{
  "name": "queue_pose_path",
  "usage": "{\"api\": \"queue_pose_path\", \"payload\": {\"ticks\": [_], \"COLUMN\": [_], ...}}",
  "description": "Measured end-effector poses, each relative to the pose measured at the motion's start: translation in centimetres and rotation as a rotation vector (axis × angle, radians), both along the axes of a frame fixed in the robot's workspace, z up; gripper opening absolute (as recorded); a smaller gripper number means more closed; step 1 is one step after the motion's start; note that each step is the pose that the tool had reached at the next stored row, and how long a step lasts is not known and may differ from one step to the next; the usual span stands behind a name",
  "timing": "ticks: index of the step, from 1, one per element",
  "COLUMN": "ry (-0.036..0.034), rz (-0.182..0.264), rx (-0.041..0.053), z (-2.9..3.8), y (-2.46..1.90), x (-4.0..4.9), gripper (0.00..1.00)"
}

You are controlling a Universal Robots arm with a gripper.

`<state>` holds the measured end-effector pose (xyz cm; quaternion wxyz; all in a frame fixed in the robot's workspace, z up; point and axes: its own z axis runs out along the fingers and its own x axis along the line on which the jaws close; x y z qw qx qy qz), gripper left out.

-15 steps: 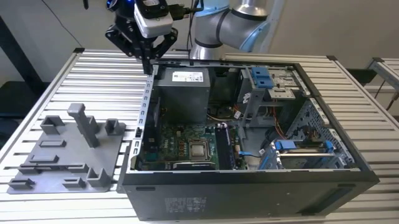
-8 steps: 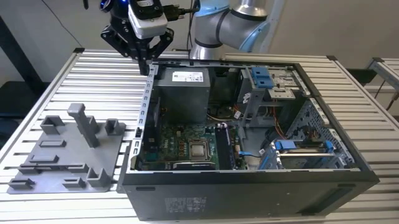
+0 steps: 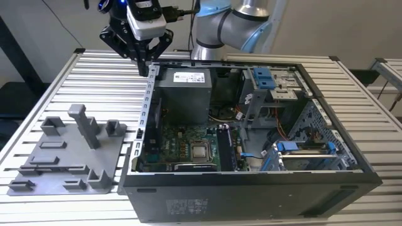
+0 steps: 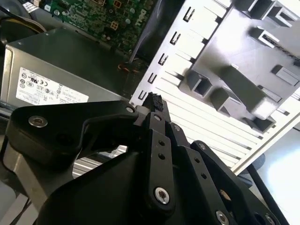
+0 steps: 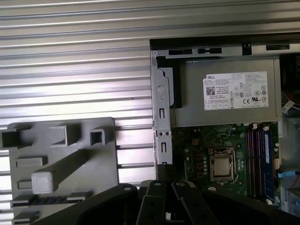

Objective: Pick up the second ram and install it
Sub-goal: 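Reach for the second ram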

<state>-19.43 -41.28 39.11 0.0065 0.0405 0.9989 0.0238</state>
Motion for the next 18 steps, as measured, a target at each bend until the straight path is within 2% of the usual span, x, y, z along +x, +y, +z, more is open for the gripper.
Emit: {"api": "queue_pose_path", "payload": {"ticks": [3, 10, 18], "ry": [0.0048, 0.0094, 0.0115], "rz": [0.000, 0.000, 0.000], "rx": [0.0001, -0.0007, -0.0007], "z": [-0.02, -0.13, -0.20], "y": [-0.07, -0.37, -0.62], "x": [-0.14, -0.96, -1.56], "gripper": [0.11, 0.11, 0.11]}}
